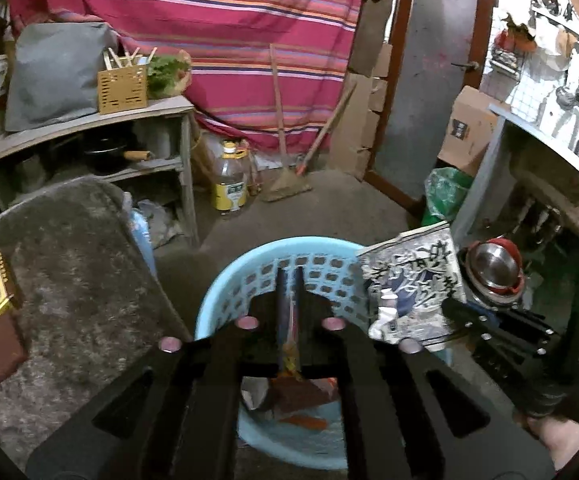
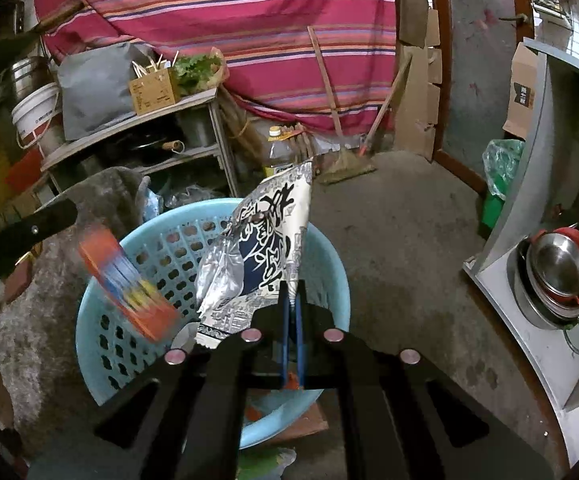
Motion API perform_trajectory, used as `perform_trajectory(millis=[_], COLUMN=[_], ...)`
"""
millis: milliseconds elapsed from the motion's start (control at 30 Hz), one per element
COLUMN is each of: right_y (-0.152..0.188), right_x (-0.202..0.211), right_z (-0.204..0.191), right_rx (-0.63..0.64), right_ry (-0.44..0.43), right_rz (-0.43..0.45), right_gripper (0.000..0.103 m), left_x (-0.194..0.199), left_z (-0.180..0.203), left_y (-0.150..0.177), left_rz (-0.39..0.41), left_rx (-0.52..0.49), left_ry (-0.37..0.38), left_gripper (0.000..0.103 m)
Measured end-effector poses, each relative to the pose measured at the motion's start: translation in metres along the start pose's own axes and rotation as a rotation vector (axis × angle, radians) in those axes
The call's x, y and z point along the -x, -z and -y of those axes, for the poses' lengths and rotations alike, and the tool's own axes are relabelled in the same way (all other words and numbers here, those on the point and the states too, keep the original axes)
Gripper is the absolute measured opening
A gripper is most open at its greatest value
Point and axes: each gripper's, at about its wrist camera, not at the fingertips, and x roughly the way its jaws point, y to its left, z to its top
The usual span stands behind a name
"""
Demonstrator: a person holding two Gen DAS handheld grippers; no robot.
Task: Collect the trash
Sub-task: 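Open the left tool to drop the orange bag while the right tool releases the foil wrapper, then move both open tools back over the table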
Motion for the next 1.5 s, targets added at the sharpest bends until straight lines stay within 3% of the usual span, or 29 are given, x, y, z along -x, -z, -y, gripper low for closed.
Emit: perform_trajectory(millis=[100, 400, 600, 667, 700, 733, 867, 933, 1100, 1500], right_y=[0.0, 0.001, 0.001, 0.002, 0.003, 0.004, 0.004, 0.005, 0.007, 0.015], right_x=[-0.001, -0.011, -0.02, -0.025, -0.027, -0.026, -0.025, -0.026, -0.017, 0.045], right_z=[-0.002, -0.027, -0.042, -0.046, -0.049, -0.051, -0.06, -0.066, -0.09, -0.202], right_rx=[0.011, 0.068, 0.074, 0.07, 0.069, 0.068, 0.061, 0.059, 0.095, 0.232], right_ry=[0.002, 0.012, 0.007, 0.009, 0.017, 0.026, 0.03, 0.03, 0.025, -0.143], right_rz=[-0.006, -0.035, -0.055, -0.073, -0.079, -0.071, -0.071, -0.07, -0.035, 0.164], right_gripper=[0.003, 0.007, 0.008, 0.03, 0.061, 0.074, 0.075, 0.083, 0.085, 0.094], left_x=[0.007, 0.04, 0.067, 0.075, 0.079, 0.082, 0.103, 0.116, 0.156, 0.232], left_z=[-0.01, -0.051, -0.076, -0.08, -0.083, -0.085, -0.101, -0.112, -0.149, -0.224], left_y=[0.004, 0.019, 0.03, 0.032, 0.033, 0.034, 0.039, 0.042, 0.05, 0.079], left_rz=[0.023, 0.056, 0.082, 0.094, 0.099, 0.102, 0.122, 0.133, 0.169, 0.212], left_rx=[0.004, 0.05, 0.104, 0.108, 0.11, 0.111, 0.128, 0.143, 0.179, 0.212], left_ry=[-0.072, -0.198, -0.216, -0.228, -0.235, -0.239, -0.276, -0.301, -0.376, -0.543], left_gripper=[0.057, 0.09, 0.095, 0.095, 0.096, 0.096, 0.097, 0.097, 0.097, 0.098])
